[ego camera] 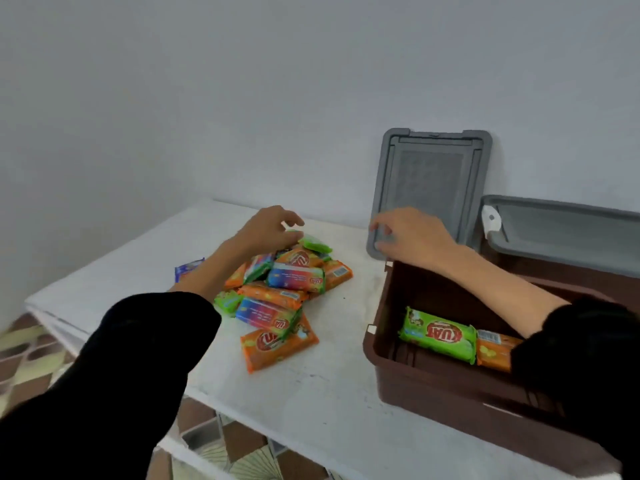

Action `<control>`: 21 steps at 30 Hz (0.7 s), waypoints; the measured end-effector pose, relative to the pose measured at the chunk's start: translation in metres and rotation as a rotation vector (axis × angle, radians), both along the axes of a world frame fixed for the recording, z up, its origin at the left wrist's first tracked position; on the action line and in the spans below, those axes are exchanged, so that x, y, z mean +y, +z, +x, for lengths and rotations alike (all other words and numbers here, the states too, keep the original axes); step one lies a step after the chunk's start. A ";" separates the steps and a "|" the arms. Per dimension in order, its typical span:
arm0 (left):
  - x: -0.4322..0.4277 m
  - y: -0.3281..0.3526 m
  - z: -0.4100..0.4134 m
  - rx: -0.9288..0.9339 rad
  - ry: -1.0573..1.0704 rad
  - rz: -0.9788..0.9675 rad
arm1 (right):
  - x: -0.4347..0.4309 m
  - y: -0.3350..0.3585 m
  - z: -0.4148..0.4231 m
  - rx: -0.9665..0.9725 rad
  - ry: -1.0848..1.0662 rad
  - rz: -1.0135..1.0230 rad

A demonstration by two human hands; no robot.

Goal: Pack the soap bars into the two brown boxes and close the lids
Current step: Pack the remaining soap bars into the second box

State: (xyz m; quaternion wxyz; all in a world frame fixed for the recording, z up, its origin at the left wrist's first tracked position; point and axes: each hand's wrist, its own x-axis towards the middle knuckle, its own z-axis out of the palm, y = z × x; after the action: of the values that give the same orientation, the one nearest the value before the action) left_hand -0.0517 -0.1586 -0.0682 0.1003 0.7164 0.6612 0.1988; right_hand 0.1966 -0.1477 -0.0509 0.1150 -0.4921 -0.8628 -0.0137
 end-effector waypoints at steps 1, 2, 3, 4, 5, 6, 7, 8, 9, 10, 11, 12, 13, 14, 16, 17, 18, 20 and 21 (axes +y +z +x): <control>-0.001 -0.011 -0.029 -0.012 0.114 -0.012 | 0.004 -0.004 -0.021 -0.019 0.071 -0.021; -0.003 -0.023 -0.057 -0.028 0.232 -0.036 | 0.008 -0.011 -0.041 -0.038 0.139 -0.061; -0.006 -0.035 -0.083 -0.050 0.351 -0.074 | 0.012 -0.018 -0.061 -0.052 0.201 -0.118; -0.010 -0.047 -0.104 -0.084 0.465 -0.122 | 0.016 -0.028 -0.080 -0.064 0.254 -0.183; -0.014 -0.058 -0.122 -0.131 0.562 -0.169 | 0.021 -0.038 -0.098 -0.082 0.298 -0.245; -0.017 -0.069 -0.135 -0.187 0.640 -0.216 | 0.025 -0.049 -0.114 -0.118 0.334 -0.300; -0.020 -0.079 -0.144 -0.245 0.702 -0.267 | 0.029 -0.059 -0.127 -0.174 0.357 -0.349; -0.023 -0.087 -0.150 -0.296 0.744 -0.317 | 0.033 -0.068 -0.137 -0.234 0.367 -0.393; -0.024 -0.095 -0.153 -0.333 0.766 -0.354 | 0.037 -0.075 -0.144 -0.284 0.364 -0.430; -0.024 -0.103 -0.155 -0.358 0.776 -0.370 | 0.040 -0.081 -0.148 -0.312 0.357 -0.459; -0.023 -0.110 -0.156 -0.365 0.785 -0.370 | 0.043 -0.086 -0.150 -0.315 0.352 -0.481; -0.022 -0.116 -0.155 -0.353 0.801 -0.360 | 0.046 -0.089 -0.150 -0.299 0.351 -0.493; -0.020 -0.121 -0.153 -0.325 0.823 -0.345 | 0.049 -0.092 -0.149 -0.284 0.356 -0.491; -0.019 -0.126 -0.149 -0.299 0.845 -0.322 | 0.052 -0.095 -0.148 -0.275 0.365 -0.482; -0.015 -0.133 -0.140 -0.229 0.881 -0.247 | 0.055 -0.096 -0.144 -0.259 0.377 -0.477; -0.014 -0.134 -0.136 -0.195 0.897 -0.213 | 0.055 -0.096 -0.143 -0.241 0.383 -0.480; -0.012 -0.134 -0.135 -0.177 0.908 -0.191 | 0.055 -0.094 -0.143 -0.217 0.392 -0.480; -0.009 -0.134 -0.137 -0.150 0.898 -0.185 | 0.056 -0.091 -0.142 -0.148 0.399 -0.485; -0.009 -0.131 -0.139 -0.127 0.876 -0.183 | 0.056 -0.089 -0.140 -0.107 0.387 -0.494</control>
State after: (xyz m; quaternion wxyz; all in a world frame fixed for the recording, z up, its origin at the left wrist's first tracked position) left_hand -0.1907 -0.1677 -0.1990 0.1102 0.3435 0.9094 0.2069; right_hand 0.0564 -0.0913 -0.1397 -0.0532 -0.3304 -0.9225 0.1924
